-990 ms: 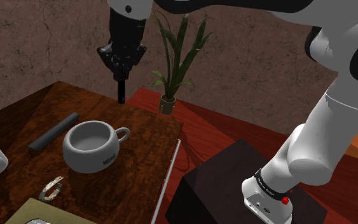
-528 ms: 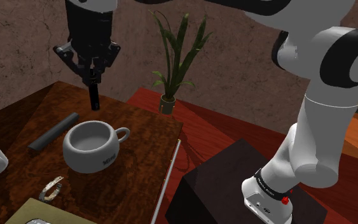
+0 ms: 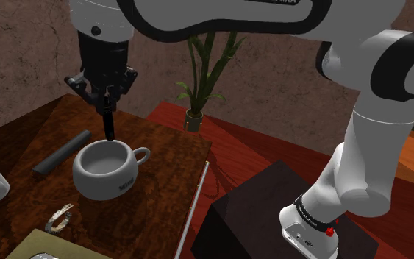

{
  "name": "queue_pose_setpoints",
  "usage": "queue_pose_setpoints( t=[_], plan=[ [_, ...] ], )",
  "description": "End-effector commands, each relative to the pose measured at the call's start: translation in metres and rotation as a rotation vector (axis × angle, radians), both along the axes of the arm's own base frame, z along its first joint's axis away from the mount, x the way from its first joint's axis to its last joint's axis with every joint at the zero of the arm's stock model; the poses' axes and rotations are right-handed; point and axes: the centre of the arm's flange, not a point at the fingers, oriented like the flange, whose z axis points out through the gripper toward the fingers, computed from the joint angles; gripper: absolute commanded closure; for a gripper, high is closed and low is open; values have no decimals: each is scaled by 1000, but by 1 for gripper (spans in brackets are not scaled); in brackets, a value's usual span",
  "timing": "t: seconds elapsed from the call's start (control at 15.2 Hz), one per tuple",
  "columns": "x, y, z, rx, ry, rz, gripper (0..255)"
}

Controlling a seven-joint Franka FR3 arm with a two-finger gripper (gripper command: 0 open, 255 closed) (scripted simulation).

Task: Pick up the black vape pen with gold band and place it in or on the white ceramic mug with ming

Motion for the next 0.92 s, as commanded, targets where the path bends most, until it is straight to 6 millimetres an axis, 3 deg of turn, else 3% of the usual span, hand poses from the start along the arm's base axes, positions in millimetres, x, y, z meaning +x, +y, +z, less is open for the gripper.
queue_pose_setpoints(
  t=[0.0, 0.59, 0.86],
  plan=[
    [0, 0, -11, 0, 0, 0, 255],
    [0, 0, -58, 0, 0, 0, 255],
    [0, 0, -61, 0, 0, 0, 255]
  ],
)
